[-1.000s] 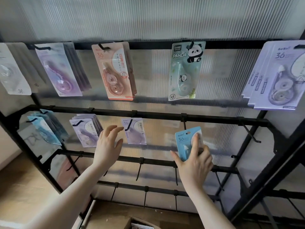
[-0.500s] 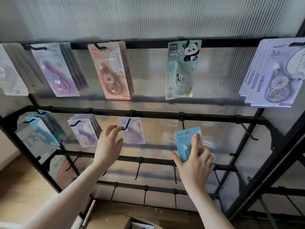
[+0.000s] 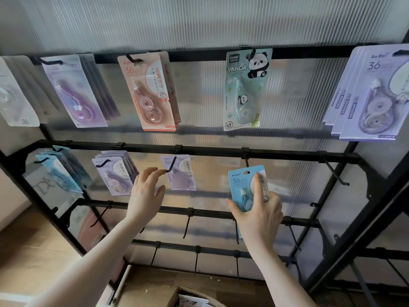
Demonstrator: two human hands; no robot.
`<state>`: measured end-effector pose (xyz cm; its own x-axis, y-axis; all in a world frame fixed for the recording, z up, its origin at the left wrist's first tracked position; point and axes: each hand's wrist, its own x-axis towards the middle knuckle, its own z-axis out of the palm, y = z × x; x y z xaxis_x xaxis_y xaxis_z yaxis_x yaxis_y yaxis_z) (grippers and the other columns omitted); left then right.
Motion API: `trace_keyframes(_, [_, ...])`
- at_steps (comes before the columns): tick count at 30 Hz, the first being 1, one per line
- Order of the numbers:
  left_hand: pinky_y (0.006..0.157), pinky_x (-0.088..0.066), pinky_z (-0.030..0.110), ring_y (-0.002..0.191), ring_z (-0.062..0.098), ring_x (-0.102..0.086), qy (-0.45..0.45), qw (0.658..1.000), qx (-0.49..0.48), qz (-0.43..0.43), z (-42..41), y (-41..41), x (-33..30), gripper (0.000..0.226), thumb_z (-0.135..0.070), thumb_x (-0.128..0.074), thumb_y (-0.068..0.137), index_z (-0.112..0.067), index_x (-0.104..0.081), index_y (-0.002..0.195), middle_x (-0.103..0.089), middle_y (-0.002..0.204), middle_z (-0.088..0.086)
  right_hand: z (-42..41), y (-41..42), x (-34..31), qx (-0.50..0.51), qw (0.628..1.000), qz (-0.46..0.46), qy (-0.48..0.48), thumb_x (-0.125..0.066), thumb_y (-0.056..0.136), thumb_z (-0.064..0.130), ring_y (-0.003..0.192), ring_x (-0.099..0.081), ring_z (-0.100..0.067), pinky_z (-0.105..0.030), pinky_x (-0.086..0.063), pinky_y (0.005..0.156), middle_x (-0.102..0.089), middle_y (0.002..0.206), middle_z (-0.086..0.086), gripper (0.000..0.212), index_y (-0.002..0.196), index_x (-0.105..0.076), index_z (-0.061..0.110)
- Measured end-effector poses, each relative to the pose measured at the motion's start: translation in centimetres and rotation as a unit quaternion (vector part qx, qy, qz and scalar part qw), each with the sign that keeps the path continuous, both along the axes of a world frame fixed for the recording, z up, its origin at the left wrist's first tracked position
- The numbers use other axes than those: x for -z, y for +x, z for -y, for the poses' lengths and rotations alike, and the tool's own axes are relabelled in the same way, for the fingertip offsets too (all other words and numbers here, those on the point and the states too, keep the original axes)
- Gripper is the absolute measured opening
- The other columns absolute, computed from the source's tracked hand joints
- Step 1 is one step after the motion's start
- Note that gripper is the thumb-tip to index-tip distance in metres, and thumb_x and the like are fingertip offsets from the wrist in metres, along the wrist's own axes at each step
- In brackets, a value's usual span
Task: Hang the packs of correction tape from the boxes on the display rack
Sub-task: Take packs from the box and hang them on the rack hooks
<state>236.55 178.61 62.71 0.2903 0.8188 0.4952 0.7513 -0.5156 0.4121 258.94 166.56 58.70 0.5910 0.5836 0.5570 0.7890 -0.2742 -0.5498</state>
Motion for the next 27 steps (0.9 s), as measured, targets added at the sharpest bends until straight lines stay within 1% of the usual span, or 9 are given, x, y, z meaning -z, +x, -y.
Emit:
trace_keyframes(3, [0.094,-0.037,0.038,0.114,0.030,-0.047,0.004,1.000,0.000,0.001,-0.1,-0.2,0.1,0.038,-0.001,-0.060,0.084,-0.011,-0.058,0.121,-0.051,0.124,0.011,-0.1,-0.1,0.1,0.005,1.000,-0.013,0.008,-0.064,0.066,0.069,0.076,-0.046,-0.026,-0.031,-0.038,0.065,-0.047,0.095,-0.017,0.092,0.139,-0.038,0.020])
trace_keyframes(6, [0.093,-0.037,0.037,0.113,0.030,-0.048,0.004,1.000,0.000,0.001,-0.1,-0.4,0.3,0.038,0.000,-0.060,0.083,-0.009,-0.058,0.120,-0.052,0.123,0.011,0.2,-0.2,0.3,0.010,0.999,-0.023,0.020,-0.056,0.066,0.071,0.077,-0.047,-0.027,-0.033,-0.041,0.064,-0.049,0.098,-0.018,0.090,0.138,-0.039,0.020])
trace_keyframes(11, [0.094,-0.037,0.037,0.114,0.030,-0.048,0.006,1.000,0.004,0.000,-0.1,-0.5,0.5,0.039,0.001,-0.060,0.083,-0.009,-0.058,0.120,-0.052,0.123,0.011,0.6,0.0,0.7,0.017,0.999,-0.041,0.029,-0.070,0.065,0.063,0.080,-0.048,-0.029,-0.039,-0.048,0.065,-0.049,0.098,-0.019,0.089,0.137,-0.042,0.019])
trace_keyframes(14, [0.094,-0.036,0.035,0.115,0.030,-0.047,0.004,1.000,0.004,0.001,-0.1,-0.4,0.5,0.039,0.001,-0.060,0.083,-0.009,-0.057,0.121,-0.051,0.123,0.011,0.5,0.2,0.7,0.013,0.999,-0.035,0.012,-0.068,0.065,0.065,0.079,-0.049,-0.029,-0.037,-0.046,0.064,-0.050,0.097,-0.019,0.088,0.136,-0.042,0.020])
trace_keyframes(16, [0.093,-0.034,0.034,0.115,0.029,-0.046,0.001,1.000,0.004,0.001,-0.1,-0.3,0.6,0.039,0.000,-0.060,0.084,-0.010,-0.057,0.121,-0.051,0.124,0.011,0.2,0.4,0.6,0.013,0.999,-0.035,0.001,-0.065,0.065,0.067,0.079,-0.049,-0.030,-0.035,-0.045,0.064,-0.050,0.098,-0.019,0.088,0.135,-0.040,0.021])
trace_keyframes(20, [0.094,-0.034,0.035,0.115,0.030,-0.046,0.001,1.000,0.005,-0.001,-0.2,-0.1,0.5,0.039,0.000,-0.060,0.084,-0.010,-0.057,0.122,-0.051,0.125,0.011,-0.6,0.8,0.9,0.015,1.000,-0.022,-0.010,-0.069,0.062,0.064,0.076,-0.050,-0.031,-0.037,-0.045,0.064,-0.050,0.097,-0.022,0.095,0.138,-0.035,0.019])
trace_keyframes(24, [0.094,-0.036,0.037,0.115,0.029,-0.046,0.003,1.000,0.004,-0.003,-0.3,-0.1,0.6,0.040,0.000,-0.060,0.084,-0.011,-0.056,0.122,-0.050,0.125,0.011,-1.9,1.3,1.1,0.022,0.999,-0.030,-0.035,-0.076,0.059,0.060,0.085,-0.049,-0.033,-0.040,-0.043,0.071,-0.049,0.103,-0.021,0.105,0.142,-0.024,0.023])
trace_keyframes(27, [0.094,-0.035,0.035,0.114,0.029,-0.047,0.006,1.000,0.005,-0.004,-0.5,-0.1,0.9,0.041,0.001,-0.060,0.083,-0.011,-0.056,0.122,-0.051,0.125,0.010,-3.1,1.7,0.8,0.036,0.998,-0.035,-0.039,-0.079,0.056,0.058,0.087,-0.048,-0.034,-0.041,-0.041,0.073,-0.049,0.104,-0.021,0.111,0.143,-0.018,0.026])
